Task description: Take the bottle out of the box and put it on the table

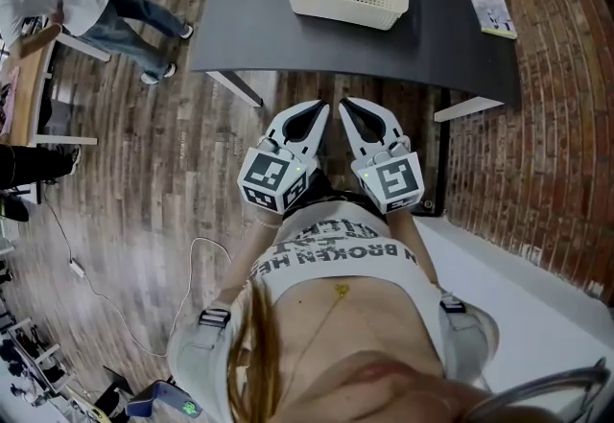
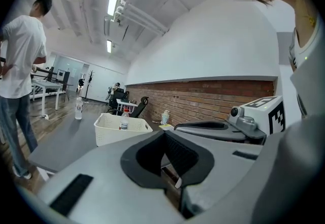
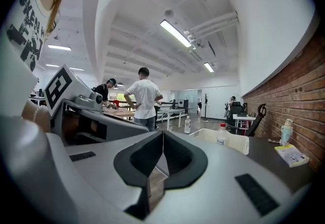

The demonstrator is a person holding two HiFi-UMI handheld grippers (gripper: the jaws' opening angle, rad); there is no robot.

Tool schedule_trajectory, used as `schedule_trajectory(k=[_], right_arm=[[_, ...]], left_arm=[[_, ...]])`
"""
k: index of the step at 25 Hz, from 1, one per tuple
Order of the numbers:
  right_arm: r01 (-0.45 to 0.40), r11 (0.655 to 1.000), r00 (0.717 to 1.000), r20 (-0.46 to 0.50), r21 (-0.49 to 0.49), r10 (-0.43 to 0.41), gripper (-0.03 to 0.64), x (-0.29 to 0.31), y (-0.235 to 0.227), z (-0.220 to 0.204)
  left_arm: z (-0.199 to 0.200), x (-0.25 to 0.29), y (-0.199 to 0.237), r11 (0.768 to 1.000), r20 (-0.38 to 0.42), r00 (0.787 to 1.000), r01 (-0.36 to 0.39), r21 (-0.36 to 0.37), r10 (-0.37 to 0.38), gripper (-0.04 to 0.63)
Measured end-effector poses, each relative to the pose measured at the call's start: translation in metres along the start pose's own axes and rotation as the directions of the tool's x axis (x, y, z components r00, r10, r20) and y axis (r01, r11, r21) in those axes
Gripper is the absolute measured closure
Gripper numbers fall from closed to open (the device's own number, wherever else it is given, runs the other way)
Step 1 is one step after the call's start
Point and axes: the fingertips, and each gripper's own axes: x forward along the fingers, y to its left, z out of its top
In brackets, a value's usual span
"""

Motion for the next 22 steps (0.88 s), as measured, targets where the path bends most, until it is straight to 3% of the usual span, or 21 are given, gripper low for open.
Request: schedule_trajectory(k=[22], right_arm=[[0.075,0.997,0.997,-0.024,0.003,-0.075,0.607,0.079,0.011,0.003]], left_arm=[[0.008,-0.002,0.079,0.998,-0.024,0.997,0.067,-0.013,-0.067,0.595]])
